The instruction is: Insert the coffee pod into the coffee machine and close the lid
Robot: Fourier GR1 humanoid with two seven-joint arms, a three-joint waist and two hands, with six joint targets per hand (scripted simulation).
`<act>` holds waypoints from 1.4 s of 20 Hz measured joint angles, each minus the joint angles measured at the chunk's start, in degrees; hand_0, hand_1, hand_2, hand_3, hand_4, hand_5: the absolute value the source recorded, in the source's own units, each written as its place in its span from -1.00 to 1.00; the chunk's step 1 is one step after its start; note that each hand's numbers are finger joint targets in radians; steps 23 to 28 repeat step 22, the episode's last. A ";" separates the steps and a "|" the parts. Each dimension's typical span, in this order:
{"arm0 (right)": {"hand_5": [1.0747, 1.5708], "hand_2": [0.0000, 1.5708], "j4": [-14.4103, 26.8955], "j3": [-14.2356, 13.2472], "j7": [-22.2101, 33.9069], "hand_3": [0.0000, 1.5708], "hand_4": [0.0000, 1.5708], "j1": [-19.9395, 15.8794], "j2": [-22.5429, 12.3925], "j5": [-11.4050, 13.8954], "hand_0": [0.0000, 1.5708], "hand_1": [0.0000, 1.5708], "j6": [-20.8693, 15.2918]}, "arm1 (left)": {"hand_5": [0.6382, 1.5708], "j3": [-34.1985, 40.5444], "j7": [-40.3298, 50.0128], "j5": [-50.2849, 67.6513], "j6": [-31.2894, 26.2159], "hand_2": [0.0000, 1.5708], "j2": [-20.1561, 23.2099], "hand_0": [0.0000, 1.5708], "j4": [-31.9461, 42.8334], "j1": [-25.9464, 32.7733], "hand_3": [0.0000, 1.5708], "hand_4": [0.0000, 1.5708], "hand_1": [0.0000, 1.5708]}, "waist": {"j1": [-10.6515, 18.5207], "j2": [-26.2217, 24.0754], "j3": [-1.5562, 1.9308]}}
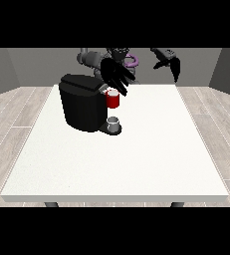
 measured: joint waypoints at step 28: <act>1.00 -1.00 -12.25 5.59 -16.80 -1.00 -0.67 -0.79 16.45 -5.94 -1.00 -1.00 -0.78 | 1.00 1.87 -0.12 1.91 -0.96 -1.00 0.94 -1.00 1.73 -1.34 -1.00 -0.66 -1.00 | 1.10 0.75 -2.79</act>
